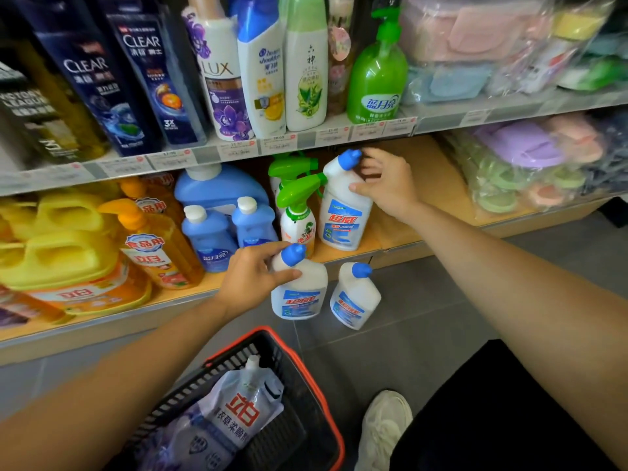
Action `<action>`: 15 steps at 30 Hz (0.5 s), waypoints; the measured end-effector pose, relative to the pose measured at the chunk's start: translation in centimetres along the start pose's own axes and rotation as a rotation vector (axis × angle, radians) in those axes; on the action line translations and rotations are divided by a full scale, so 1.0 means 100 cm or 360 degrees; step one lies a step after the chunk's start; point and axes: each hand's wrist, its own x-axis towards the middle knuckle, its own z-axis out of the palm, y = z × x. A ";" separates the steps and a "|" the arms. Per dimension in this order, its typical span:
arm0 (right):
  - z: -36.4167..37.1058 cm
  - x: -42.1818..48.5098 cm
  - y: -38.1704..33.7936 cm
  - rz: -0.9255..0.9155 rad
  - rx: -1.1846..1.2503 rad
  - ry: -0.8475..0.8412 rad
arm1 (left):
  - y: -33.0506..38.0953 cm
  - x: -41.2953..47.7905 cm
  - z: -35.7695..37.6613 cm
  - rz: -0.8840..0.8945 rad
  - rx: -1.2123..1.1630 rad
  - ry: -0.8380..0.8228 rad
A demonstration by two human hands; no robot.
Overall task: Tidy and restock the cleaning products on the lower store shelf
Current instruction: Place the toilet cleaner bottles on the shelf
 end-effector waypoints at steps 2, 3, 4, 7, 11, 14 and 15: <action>-0.005 -0.014 0.010 -0.0009 -0.0121 -0.0004 | 0.013 0.004 -0.007 0.0026 -0.0065 0.0034; -0.007 -0.021 0.015 -0.0030 -0.0203 -0.0018 | 0.021 0.007 -0.010 0.0049 -0.0089 0.0047; -0.008 -0.028 0.019 -0.0047 -0.0265 -0.0031 | 0.028 0.010 -0.013 0.0067 -0.0102 0.0059; -0.005 -0.047 0.034 0.0079 -0.0292 -0.0186 | 0.048 0.021 -0.019 0.0114 -0.0139 0.0092; 0.011 -0.078 0.057 0.0367 -0.0470 -0.0867 | 0.070 0.038 -0.022 0.0129 -0.0161 0.0146; 0.028 -0.094 0.067 0.0209 -0.0652 -0.0921 | 0.082 0.047 -0.020 0.0138 -0.0156 0.0213; 0.032 -0.097 0.070 0.0141 -0.0746 -0.0839 | 0.084 0.051 -0.019 0.0139 -0.0129 0.0241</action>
